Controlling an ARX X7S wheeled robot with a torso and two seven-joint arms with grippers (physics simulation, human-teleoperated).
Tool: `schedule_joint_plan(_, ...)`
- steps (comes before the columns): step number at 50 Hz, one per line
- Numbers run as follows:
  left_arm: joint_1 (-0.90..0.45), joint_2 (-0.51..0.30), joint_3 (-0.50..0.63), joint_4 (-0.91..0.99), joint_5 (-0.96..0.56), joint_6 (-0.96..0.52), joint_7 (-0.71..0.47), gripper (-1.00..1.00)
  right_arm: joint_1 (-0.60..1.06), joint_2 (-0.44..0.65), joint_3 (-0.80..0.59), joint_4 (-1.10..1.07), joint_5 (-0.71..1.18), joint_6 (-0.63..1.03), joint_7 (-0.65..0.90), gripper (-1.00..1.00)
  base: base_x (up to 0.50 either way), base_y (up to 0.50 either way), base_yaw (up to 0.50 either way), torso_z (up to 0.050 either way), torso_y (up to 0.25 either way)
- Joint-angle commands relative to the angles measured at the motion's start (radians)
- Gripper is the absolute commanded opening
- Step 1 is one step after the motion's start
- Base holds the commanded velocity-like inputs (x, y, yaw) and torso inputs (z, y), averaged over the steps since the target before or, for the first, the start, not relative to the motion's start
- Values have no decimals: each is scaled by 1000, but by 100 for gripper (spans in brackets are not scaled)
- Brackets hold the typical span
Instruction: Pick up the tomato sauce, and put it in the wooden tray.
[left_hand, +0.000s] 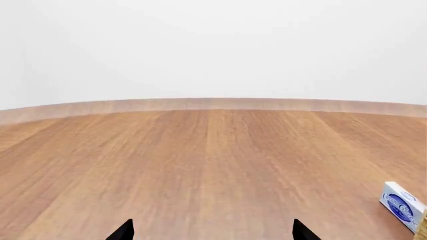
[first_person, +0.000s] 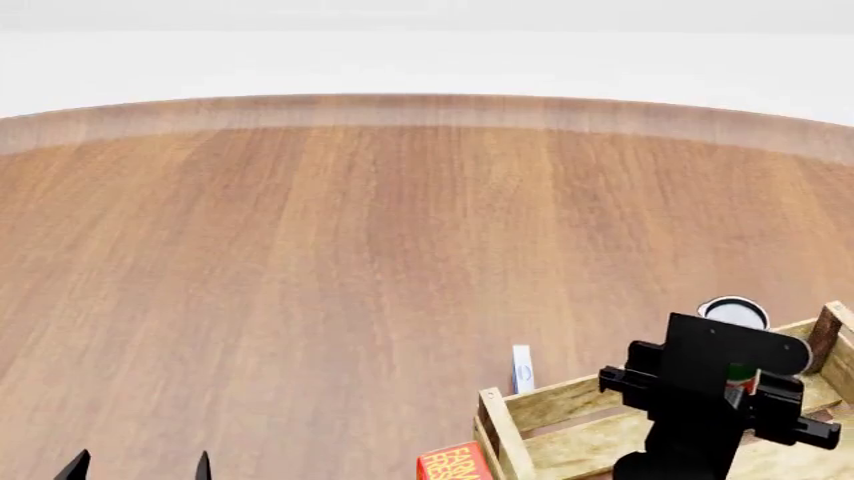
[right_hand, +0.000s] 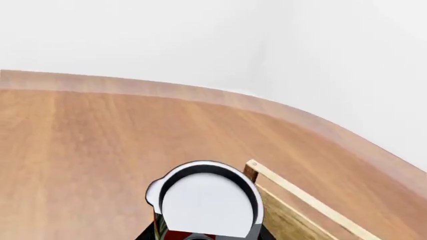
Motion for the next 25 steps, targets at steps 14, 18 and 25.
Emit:
schedule_joint_plan(14,-3,-4,6,-2,-4,2,-6,100,28,-55,194,191,-182,-71,-65,-100,0,0,0,0,1)
schedule_joint_plan(18,-3,-4,7,-3,-5,3,-6,100,23,-61,229,192,-212,-68,-74,-100,0,0,0,0,0)
schedule_joint_plan(25,-3,-6,9,-1,-6,1,-9,100,16,-65,274,192,-253,-62,-78,-100,0,0,0,0,0)
